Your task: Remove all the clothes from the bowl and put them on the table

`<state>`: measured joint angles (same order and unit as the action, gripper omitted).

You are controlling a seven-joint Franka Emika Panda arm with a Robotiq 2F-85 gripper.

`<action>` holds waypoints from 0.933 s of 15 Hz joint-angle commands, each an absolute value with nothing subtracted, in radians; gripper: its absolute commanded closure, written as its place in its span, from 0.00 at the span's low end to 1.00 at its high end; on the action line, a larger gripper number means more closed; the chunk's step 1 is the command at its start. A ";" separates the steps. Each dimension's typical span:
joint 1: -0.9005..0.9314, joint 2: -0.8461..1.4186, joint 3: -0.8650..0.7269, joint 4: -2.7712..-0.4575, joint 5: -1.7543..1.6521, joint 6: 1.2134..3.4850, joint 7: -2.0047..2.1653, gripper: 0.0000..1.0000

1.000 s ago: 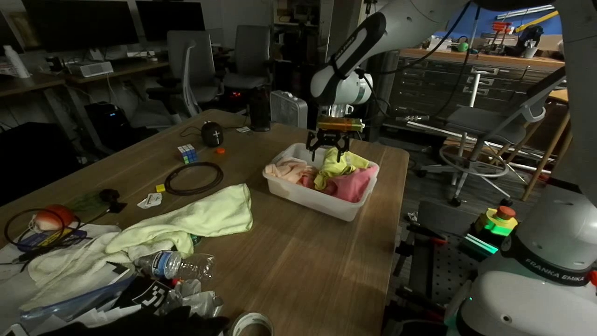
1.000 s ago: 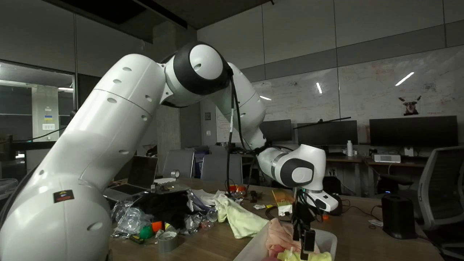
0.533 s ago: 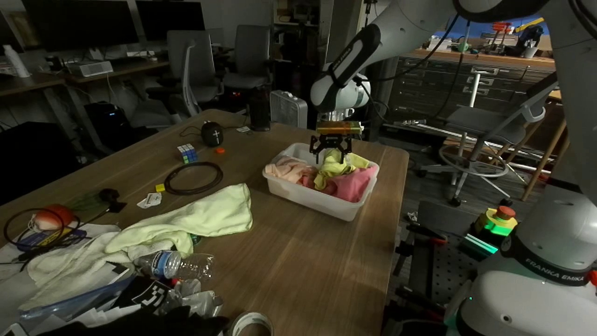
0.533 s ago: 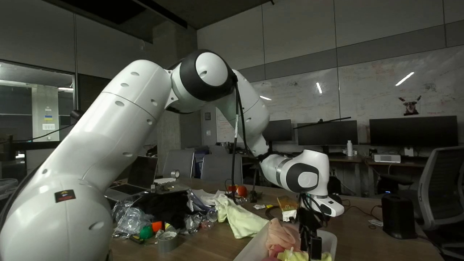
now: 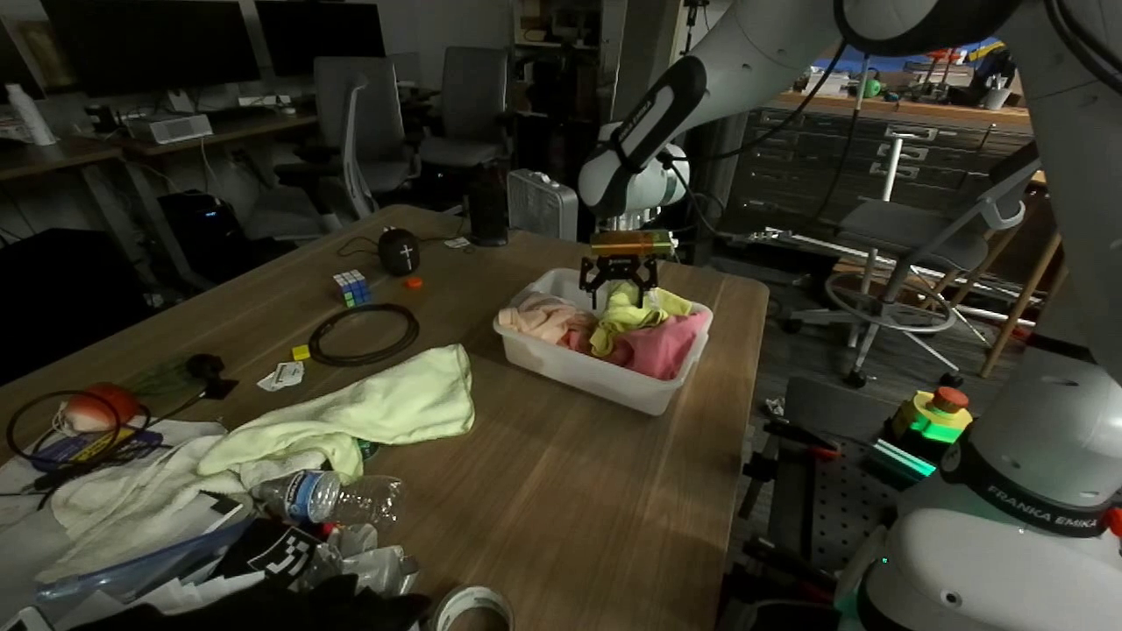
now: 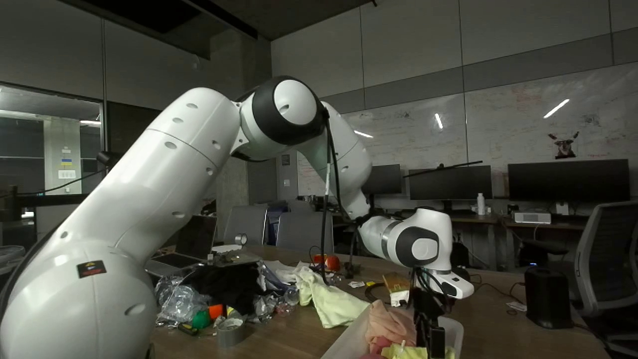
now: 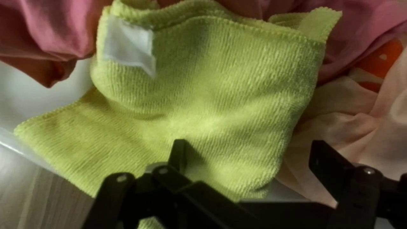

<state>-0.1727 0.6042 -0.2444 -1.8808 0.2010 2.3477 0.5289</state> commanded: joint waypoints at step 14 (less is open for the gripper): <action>-0.160 0.584 -0.238 -1.904 0.209 2.431 0.499 0.92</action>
<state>-0.1637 0.6254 -0.2435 -1.8787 0.2010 2.3952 0.5270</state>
